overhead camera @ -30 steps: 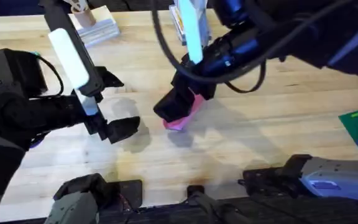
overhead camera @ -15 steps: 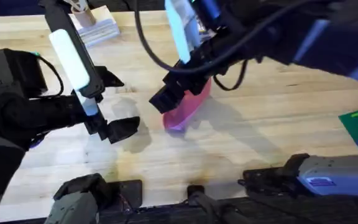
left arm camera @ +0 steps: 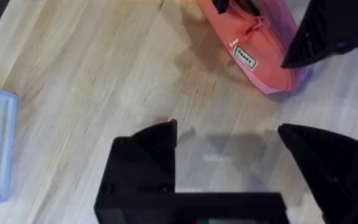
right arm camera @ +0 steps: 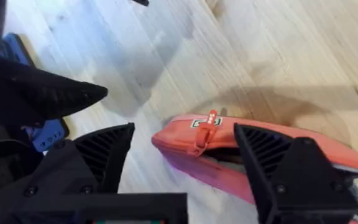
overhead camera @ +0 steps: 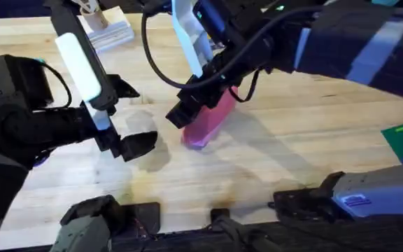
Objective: Unzip the bag, pick up the pens from the table one at a time and place them inside, then zip the bag closed.
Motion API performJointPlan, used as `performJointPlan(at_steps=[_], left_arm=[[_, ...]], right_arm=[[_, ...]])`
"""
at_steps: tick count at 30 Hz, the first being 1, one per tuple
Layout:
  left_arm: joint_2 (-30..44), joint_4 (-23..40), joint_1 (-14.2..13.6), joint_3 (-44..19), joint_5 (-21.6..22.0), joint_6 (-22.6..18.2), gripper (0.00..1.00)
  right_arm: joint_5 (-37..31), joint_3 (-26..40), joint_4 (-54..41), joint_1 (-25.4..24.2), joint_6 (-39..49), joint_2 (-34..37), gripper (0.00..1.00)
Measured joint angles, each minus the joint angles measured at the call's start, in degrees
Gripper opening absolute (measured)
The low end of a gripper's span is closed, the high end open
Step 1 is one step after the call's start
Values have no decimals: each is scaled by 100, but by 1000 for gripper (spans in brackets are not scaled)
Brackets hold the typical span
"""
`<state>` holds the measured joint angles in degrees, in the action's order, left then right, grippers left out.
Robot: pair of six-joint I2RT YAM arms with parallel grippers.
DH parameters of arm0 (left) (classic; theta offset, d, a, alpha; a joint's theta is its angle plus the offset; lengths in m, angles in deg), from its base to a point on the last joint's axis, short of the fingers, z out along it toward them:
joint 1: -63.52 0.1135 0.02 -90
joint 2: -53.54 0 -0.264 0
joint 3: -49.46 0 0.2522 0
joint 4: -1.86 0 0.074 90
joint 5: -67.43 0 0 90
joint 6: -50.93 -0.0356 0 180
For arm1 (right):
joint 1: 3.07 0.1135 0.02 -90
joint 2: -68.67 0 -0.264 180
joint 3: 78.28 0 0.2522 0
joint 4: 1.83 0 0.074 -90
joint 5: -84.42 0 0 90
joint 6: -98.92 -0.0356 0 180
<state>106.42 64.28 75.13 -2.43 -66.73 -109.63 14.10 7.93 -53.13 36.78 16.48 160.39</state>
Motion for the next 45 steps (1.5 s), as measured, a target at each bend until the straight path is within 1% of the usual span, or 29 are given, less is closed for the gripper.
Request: performJointPlan(at_steps=[3,8,14,23,31,34,38,40,42,43,45], left_arm=[[0,0,0,0,0,0,993],[0,0,0,0,2,0,993],[0,0,0,0,2,0,993],[0,0,0,0,1,-2,993],[0,0,0,0,0,-2,992],[0,0,0,0,2,-2,993],[0,-4,0,0,2,-2,993],[0,-4,0,0,2,-1,993],[0,-4,0,0,2,-2,992],[-2,-4,0,0,2,-2,992],[0,-4,0,0,0,0,993]], right_arm=[[0,0,-8,0,41,114,951],[0,0,-38,0,63,239,938],[-4,0,-213,0,105,242,813],[-65,0,-422,0,141,242,754],[-115,0,-624,-2,153,242,563],[-120,0,-681,0,166,242,447],[-84,0,-717,2,178,242,335],[-79,0,-719,7,185,242,236],[-83,0,-717,7,192,242,92],[-85,0,-717,2,188,242,51],[-85,0,-715,0,188,242,37]])
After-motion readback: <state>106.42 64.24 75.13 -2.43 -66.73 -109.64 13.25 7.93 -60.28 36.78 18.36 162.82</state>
